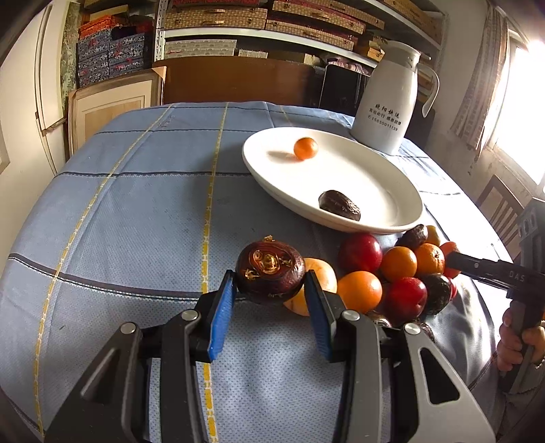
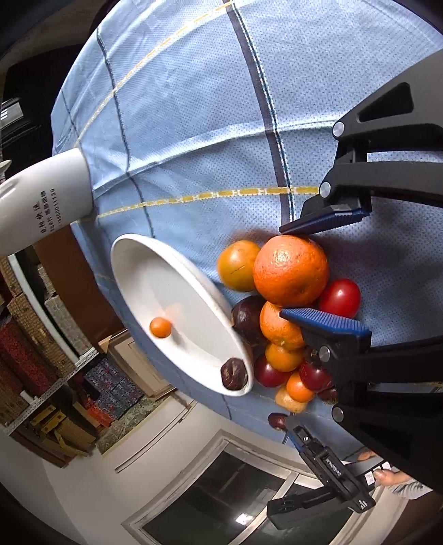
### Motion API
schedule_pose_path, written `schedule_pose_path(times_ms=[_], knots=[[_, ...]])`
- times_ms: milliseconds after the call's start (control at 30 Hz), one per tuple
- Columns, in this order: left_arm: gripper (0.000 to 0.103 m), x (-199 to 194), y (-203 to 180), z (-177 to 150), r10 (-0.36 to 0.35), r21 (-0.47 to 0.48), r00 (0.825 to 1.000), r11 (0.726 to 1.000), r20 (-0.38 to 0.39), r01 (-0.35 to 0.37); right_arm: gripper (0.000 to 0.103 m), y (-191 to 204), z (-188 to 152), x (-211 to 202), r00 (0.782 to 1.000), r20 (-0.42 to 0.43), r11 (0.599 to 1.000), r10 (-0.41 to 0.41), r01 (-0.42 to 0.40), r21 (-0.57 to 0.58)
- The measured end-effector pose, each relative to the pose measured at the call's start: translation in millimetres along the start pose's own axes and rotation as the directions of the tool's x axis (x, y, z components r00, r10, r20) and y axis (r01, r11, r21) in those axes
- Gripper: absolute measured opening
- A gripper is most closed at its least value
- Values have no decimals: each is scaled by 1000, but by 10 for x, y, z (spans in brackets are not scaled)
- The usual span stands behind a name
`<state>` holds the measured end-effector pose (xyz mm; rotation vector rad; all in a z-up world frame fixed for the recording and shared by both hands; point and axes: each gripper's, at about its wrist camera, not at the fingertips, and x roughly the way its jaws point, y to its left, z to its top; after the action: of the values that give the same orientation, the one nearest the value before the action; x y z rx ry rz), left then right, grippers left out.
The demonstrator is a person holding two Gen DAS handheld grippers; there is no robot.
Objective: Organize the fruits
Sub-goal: 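Grasp a brown water chestnut with left tool while right tool grasps an orange, then release the water chestnut and orange onto the white plate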
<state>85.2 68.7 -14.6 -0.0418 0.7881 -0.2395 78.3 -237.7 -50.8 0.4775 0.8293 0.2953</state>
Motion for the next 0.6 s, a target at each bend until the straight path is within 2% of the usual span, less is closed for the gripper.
schedule_pose_path(times_ms=[133, 300, 400, 533, 600], knots=[[41, -57, -30, 76, -1, 2, 1000, 1000, 28, 1, 43, -19, 56, -206, 996, 91, 999, 24, -25, 19], [41, -13, -168, 445, -9, 32, 998, 999, 54, 7, 43, 3, 375, -234, 991, 112, 996, 70, -76, 56], [41, 120, -280, 690, 1, 52, 998, 999, 68, -5, 43, 136, 627, -91, 991, 111, 996, 73, -79, 44], [42, 349, -379, 865, 2, 72, 998, 997, 63, -7, 43, 251, 788, 213, 994, 100, 999, 40, -41, 13], [52, 470, -407, 894, 1, 78, 999, 997, 54, -5, 45, 269, 801, 327, 996, 90, 1000, 25, -24, -12]])
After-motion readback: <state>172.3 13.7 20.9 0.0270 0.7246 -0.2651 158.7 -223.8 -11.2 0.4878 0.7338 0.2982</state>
